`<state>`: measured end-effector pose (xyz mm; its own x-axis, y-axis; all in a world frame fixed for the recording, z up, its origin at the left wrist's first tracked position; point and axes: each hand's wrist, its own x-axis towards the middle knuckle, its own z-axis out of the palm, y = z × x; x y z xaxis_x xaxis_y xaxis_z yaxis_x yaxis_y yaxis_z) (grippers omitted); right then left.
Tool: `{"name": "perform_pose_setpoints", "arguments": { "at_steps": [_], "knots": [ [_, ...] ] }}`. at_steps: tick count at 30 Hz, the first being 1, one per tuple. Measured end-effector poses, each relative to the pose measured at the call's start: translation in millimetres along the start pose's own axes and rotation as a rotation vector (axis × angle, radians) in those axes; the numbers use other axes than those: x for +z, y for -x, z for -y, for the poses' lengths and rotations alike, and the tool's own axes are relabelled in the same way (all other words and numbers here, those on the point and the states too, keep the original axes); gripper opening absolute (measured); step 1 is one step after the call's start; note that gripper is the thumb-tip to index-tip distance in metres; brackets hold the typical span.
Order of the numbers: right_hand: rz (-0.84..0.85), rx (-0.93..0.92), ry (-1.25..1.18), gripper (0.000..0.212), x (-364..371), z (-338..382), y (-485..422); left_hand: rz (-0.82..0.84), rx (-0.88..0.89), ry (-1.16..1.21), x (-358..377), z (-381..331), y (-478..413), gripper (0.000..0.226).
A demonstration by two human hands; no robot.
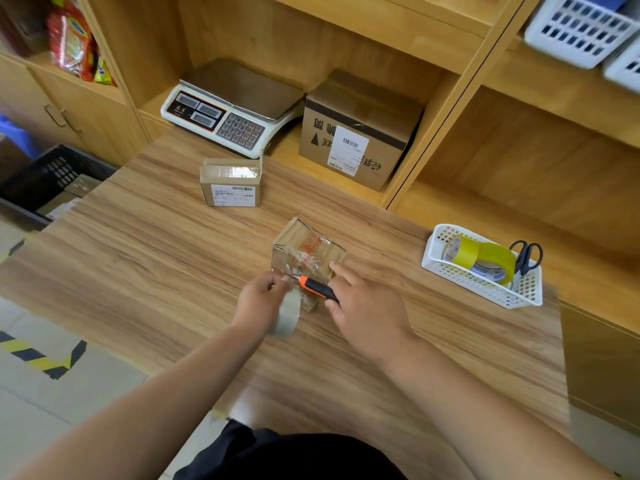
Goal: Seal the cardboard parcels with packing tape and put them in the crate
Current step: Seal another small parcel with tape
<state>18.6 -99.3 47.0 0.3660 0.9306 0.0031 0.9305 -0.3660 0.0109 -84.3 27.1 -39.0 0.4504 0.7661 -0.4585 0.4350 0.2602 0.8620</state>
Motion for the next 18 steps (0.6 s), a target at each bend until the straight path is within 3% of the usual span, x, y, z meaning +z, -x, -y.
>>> {"name": "perform_pose_setpoints", "arguments": {
  "at_steps": [3,9,13,15,18],
  "knots": [
    [0.166,-0.005,0.101,0.020,0.5,8.5,-2.8,0.001,-0.008,-0.017,-4.2,1.2,-4.6,0.021],
    [0.274,0.010,0.106,0.028,-7.5,12.5,-8.3,0.060,0.001,-0.034,-9.7,-3.7,-3.0,0.029],
    [0.197,0.029,0.180,0.047,-6.1,11.3,-8.6,0.088,0.002,-0.034,-8.6,-5.3,-1.9,0.030],
    [0.264,0.047,0.248,0.057,-6.7,15.2,-8.8,0.086,0.011,-0.057,-6.4,-6.4,-1.3,0.029],
    [0.146,0.010,0.196,0.061,-11.1,21.0,-14.9,0.066,0.026,-0.089,-3.6,-8.2,-0.7,0.026]
  ]
}}
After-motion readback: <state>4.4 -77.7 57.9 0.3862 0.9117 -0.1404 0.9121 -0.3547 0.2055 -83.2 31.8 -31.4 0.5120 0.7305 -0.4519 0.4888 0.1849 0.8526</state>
